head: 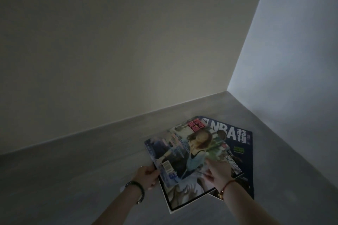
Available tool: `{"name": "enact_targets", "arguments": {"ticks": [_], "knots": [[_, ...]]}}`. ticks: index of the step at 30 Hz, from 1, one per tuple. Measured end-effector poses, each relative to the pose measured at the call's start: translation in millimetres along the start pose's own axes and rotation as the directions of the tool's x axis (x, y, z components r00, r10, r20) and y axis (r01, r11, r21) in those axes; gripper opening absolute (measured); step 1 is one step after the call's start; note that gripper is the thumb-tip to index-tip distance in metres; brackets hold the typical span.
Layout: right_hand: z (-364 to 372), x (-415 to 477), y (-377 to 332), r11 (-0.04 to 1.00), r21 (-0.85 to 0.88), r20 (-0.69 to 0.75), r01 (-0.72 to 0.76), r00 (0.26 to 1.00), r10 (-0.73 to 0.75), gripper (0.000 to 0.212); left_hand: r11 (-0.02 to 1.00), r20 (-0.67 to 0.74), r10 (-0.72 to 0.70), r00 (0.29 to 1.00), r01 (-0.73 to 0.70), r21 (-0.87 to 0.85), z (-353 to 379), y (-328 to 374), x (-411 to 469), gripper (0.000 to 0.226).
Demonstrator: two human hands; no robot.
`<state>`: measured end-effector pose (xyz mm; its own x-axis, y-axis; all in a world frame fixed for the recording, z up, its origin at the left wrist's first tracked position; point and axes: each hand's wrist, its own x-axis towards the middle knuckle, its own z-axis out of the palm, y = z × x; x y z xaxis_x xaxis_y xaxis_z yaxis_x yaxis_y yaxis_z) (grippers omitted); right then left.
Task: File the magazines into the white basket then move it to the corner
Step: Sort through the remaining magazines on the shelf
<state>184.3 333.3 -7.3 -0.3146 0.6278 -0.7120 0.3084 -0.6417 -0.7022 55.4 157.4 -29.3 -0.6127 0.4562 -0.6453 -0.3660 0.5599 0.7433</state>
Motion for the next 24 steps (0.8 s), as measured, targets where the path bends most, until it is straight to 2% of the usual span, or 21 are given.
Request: {"name": "enact_targets", "arguments": {"ticks": [3, 4, 6, 7, 9, 11, 12, 13, 15, 16, 19, 22, 24], "knots": [[7.3, 3.4, -3.9, 0.992, -0.123, -0.026, -0.001, 1.0, -0.002, 0.033, 0.987, 0.012, 0.015, 1.0, -0.016, 0.16, -5.7, 3.6, 2.3, 0.04], [10.4, 1.6, -5.6, 0.99, -0.143, -0.028, 0.004, 1.0, -0.009, 0.028, 0.977, 0.013, 0.032, 0.999, -0.034, 0.212, -7.2, 4.7, 2.3, 0.037], [18.6, -1.4, -6.1, 0.989, -0.144, -0.009, 0.018, 1.0, -0.019, 0.006, 0.973, -0.1, 0.105, 0.989, -0.082, 0.218, -6.8, 8.4, 4.2, 0.021], [21.7, -3.4, -4.8, 0.989, -0.145, 0.002, 0.029, 1.0, -0.029, 0.009, 0.982, -0.183, 0.139, 0.973, -0.112, 0.15, -6.6, 12.7, 6.1, 0.02], [26.0, -2.8, 1.3, 0.982, -0.182, 0.0, 0.043, 0.999, -0.044, 0.008, 0.987, -0.281, 0.143, 0.949, -0.157, -0.028, -8.0, 23.1, 16.4, 0.045], [26.1, -2.0, 4.7, 0.968, -0.251, -0.033, 0.027, 0.999, -0.037, 0.02, 0.952, -0.285, 0.054, 0.957, -0.135, -0.273, -12.6, 38.2, 34.6, 0.069], [26.6, -2.9, 5.8, 0.964, -0.267, -0.027, 0.014, 0.999, -0.022, 0.016, 0.911, -0.288, -0.005, 0.958, -0.114, -0.396, -15.0, 45.2, 46.2, 0.074], [27.2, -6.5, 5.0, 0.958, -0.286, -0.018, 0.02, 0.999, -0.026, 0.007, 0.89, -0.299, -0.051, 0.953, -0.092, -0.447, -17.1, 50.4, 56.9, 0.073], [26.9, -7.4, 2.3, 0.947, -0.321, -0.007, -0.003, 1.0, 0.001, 0.035, 0.917, -0.315, -0.1, 0.944, -0.035, -0.398, -17.7, 56.4, 70.0, 0.059], [27.6, -11.0, 0.8, 0.947, -0.32, 0.022, 0.006, 1.0, 0.001, 0.039, 0.928, -0.315, -0.103, 0.943, -0.024, -0.372, -15.2, 57.6, 73.1, 0.05], [24.5, -11.0, -1.7, 0.954, -0.298, 0.077, -0.026, 0.996, 0.051, 0.042, 0.954, -0.277, -0.047, 0.96, -0.04, -0.298, -9.2, 59.3, 68.7, 0.033], [21.7, -12.9, -3.8, 0.978, -0.203, 0.112, -0.047, 0.991, 0.071, 0.042, 0.976, -0.298, 0.085, 0.951, -0.14, -0.169, -6.9, 59.2, 57.3, 0.009], [20.2, -16.5, -3.5, 0.991, -0.126, 0.117, -0.034, 0.992, 0.049, 0.033, 0.947, -0.268, 0.14, 0.953, -0.208, -0.244, -8.8, 53.6, 44.2, 0.003]]}}
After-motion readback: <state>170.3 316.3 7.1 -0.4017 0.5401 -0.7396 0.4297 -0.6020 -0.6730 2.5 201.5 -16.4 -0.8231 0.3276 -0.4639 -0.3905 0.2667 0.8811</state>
